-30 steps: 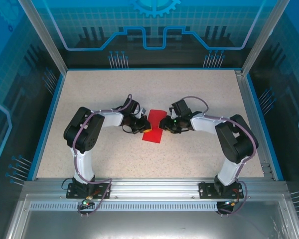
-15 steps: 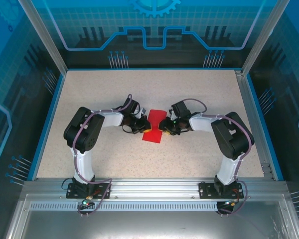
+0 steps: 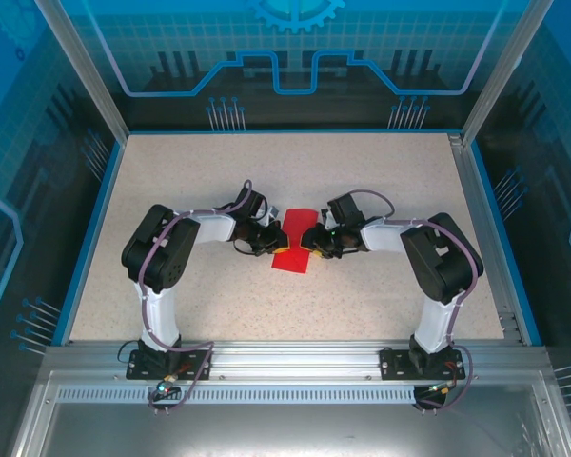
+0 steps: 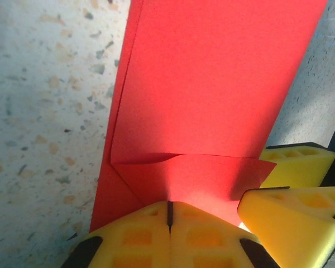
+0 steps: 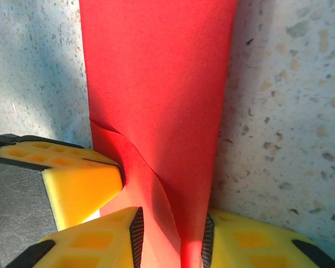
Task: Fold a paper plane with a square sheet of paper (pick it up from the middle)
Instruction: Turn over the paper at the center of the table.
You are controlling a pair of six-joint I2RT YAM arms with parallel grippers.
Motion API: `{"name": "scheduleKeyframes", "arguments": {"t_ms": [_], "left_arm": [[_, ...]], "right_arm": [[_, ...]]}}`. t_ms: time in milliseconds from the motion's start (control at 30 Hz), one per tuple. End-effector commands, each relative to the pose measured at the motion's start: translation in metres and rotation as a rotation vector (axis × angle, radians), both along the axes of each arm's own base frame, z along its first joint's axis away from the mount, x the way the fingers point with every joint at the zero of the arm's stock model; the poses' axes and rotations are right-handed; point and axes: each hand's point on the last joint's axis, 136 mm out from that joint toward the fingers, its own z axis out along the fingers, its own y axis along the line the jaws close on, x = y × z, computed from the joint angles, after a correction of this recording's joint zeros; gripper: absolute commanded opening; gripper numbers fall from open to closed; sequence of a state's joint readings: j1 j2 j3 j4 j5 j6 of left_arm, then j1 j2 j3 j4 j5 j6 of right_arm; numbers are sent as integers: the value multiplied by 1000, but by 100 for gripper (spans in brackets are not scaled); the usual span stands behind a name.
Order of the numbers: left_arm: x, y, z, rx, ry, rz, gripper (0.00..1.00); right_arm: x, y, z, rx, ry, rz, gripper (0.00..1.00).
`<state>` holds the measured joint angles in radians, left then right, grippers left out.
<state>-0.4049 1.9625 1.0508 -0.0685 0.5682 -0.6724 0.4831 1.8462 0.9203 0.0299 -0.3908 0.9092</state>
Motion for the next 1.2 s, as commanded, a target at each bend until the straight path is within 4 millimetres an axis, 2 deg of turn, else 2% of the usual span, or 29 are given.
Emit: {"name": "scheduleKeyframes", "arguments": {"t_ms": [0, 367, 500, 533, 667, 767, 867, 1033, 1167], "left_arm": [[5, 3, 7, -10, -14, 36, 6], [9, 3, 34, -35, -79, 50, 9], [9, 12, 47, -6, -125, 79, 10], [9, 16, 50, 7, -137, 88, 10], [9, 30, 66, 53, -197, 129, 10], [9, 44, 77, 87, -241, 170, 11], [8, 59, 90, 129, -295, 220, 13], [5, 80, 108, 176, -379, 285, 20], [3, 96, 114, 222, -416, 333, 23]], "right_arm": [[-7, 5, -3, 34, -9, 32, 31], [-3, 6, 9, 62, -74, 70, 19], [-6, 5, 20, 66, -98, 102, 10], [1, 8, 34, 69, -134, 111, 9], [-2, -3, 50, -17, -158, 149, 8], [-5, -24, 66, -150, -183, 160, 7], [-13, -55, 87, -335, -192, 162, 8], [-28, -119, 124, -759, -187, 164, 10], [-40, -158, 153, -1124, -162, 162, 11]]}}
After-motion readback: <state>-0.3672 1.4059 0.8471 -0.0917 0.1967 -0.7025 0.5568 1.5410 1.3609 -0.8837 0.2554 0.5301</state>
